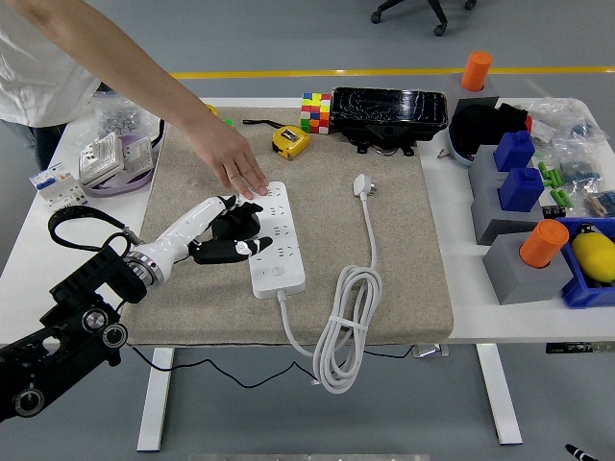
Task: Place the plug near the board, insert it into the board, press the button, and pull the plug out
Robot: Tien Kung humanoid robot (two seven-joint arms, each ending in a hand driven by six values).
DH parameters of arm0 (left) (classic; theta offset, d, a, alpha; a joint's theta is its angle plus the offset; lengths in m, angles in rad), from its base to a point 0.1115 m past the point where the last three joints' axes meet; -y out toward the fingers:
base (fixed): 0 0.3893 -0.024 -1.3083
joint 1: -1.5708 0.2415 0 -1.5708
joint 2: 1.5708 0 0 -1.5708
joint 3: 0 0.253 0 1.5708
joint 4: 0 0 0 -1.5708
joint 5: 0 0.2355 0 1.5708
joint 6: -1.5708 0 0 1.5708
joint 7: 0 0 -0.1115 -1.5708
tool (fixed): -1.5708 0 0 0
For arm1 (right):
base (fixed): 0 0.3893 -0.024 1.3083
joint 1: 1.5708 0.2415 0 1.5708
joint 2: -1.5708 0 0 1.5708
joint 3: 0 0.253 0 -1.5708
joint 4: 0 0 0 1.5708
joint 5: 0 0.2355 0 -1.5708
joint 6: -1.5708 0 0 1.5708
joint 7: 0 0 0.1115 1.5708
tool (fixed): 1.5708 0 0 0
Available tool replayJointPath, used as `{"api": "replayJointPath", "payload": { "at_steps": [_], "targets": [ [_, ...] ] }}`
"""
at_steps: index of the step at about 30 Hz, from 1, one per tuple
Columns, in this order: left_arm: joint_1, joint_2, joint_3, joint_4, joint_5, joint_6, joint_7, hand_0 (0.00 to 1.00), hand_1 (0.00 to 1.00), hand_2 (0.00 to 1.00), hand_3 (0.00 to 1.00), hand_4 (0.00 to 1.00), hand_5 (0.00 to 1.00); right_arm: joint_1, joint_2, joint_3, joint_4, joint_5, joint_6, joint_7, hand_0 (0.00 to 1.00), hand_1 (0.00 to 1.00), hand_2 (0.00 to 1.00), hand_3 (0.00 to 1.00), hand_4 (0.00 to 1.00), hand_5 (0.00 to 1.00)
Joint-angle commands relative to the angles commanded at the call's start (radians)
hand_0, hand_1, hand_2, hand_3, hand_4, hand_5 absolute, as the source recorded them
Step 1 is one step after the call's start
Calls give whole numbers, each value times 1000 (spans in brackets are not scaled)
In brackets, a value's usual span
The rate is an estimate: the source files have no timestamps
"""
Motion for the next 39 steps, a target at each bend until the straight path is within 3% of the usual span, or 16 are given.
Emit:
{"api": "replayJointPath", "payload": {
  "at_steps": [21, 30, 39],
  "targets": [
    [-26, -14, 20, -20, 0, -29, 29, 767, 780, 771, 752, 783, 488, -1, 0, 2, 1, 1, -7, 12, 674, 678, 669, 566, 920, 516],
    [-41, -33, 34, -4, -4, -32, 32, 757, 777, 769, 750, 783, 487, 0, 0, 1, 0, 2, -9, 17, 675, 677, 668, 565, 920, 516],
    [-43, -37, 30, 1, -31, -35, 27, 752, 770, 768, 736, 783, 488, -1, 0, 0, -1, 2, -9, 16, 673, 676, 668, 563, 919, 515]
  ]
}}
